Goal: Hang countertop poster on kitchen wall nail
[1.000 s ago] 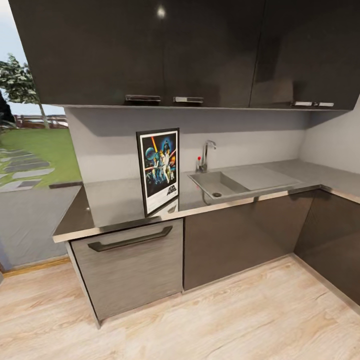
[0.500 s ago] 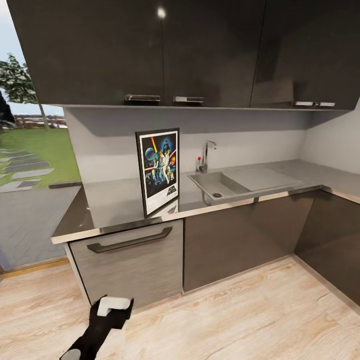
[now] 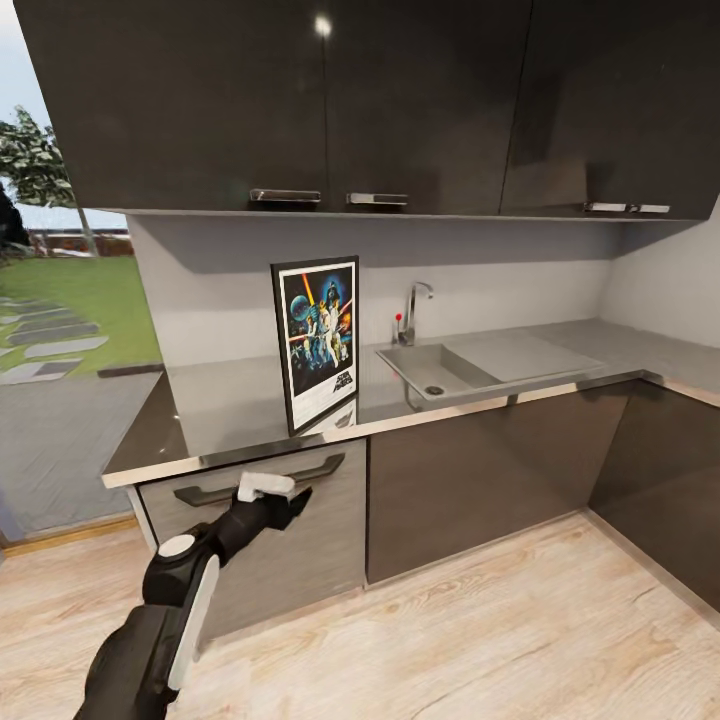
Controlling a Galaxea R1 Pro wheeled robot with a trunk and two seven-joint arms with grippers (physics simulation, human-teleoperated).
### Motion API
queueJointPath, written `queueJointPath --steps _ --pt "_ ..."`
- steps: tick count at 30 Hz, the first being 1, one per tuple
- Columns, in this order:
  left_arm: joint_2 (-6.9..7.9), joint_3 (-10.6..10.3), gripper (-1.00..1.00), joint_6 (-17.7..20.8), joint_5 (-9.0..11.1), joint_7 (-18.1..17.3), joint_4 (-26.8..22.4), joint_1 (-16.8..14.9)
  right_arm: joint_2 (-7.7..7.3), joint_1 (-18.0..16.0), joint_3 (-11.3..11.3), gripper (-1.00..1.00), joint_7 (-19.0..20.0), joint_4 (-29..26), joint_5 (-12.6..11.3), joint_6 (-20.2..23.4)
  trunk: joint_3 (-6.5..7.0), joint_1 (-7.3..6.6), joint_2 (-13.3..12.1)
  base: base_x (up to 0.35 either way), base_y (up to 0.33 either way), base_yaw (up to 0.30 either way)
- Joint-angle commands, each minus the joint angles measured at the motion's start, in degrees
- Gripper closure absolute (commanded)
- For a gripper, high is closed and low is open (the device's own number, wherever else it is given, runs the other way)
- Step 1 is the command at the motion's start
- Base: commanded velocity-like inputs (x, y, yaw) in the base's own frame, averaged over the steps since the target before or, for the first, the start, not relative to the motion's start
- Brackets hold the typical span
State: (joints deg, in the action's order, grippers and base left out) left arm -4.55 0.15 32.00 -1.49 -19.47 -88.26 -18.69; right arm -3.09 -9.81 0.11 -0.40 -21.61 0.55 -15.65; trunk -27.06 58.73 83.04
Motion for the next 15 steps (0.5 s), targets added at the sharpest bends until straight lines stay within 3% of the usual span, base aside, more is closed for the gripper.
queueJointPath --steps 1,11,12,14,15 --pt "-0.03 0.1 -1.00 1.2 -0.1 -1.1 0.0 -1.6 -0.06 0.0 0.0 -1.00 0.0 0.0 0.1 -0.2 -0.07 0.00 0.0 0.000 0.000 0.000" --pt "0.22 0.3 -1.00 11.6 0.3 -4.2 0.9 -16.1 -0.37 0.0 0.1 -1.00 0.1 0.1 0.1 -0.2 -0.07 0.00 0.0 0.000 0.000 0.000" --pt "0.94 1.0 -1.00 12.9 0.4 -4.3 1.8 -18.5 -1.35 0.0 0.1 -1.00 0.2 0.0 0.1 -1.3 -0.07 0.00 0.0 0.000 0.000 0.000" --pt "1.43 1.2 -1.00 12.9 0.4 -4.3 1.8 -18.7 -1.74 0.0 0.1 -1.00 0.2 0.0 0.0 -2.6 -0.07 0.00 0.0 0.000 0.000 0.000" --pt "2.46 1.4 -1.00 12.8 0.2 -4.3 2.0 -18.9 -2.57 0.0 -0.1 -1.00 0.3 0.1 0.0 -6.4 -0.07 0.00 0.0 0.000 0.000 0.000"
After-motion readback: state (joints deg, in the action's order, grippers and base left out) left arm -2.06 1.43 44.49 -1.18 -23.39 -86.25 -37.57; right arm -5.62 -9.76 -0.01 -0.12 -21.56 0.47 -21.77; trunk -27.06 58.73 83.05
